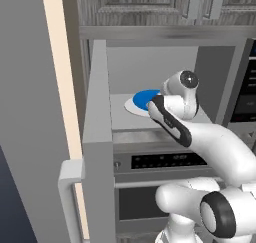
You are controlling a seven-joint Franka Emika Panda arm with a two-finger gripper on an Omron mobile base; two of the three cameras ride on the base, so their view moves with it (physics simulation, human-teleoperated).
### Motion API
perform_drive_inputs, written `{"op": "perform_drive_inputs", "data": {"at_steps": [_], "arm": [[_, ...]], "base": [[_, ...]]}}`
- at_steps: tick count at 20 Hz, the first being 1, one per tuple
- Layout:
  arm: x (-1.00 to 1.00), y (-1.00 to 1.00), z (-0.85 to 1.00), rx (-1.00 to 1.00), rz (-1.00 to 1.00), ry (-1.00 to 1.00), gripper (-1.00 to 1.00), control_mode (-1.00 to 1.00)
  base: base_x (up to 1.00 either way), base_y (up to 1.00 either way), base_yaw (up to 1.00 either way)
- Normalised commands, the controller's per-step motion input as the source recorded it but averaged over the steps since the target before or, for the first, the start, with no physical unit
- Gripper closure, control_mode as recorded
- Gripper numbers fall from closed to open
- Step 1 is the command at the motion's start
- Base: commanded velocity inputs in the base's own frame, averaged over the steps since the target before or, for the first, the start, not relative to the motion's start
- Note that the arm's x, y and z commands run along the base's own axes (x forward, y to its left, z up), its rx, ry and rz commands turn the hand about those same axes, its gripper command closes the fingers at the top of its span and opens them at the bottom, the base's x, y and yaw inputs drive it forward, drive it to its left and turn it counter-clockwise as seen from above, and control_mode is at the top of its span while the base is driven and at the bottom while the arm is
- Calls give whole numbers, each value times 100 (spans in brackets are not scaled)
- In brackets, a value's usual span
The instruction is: Pick the marshmallow from the counter and place it in the microwave.
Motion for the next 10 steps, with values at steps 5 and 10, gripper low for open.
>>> {"op": "perform_drive_inputs", "data": {"at_steps": [5, 10], "arm": [[53, -5, -19, -2, 0, 15, 100, -100], [51, -5, -19, 0, 0, 9, 100, -100]], "base": [[0, 0, 0], [0, 0, 0]]}}
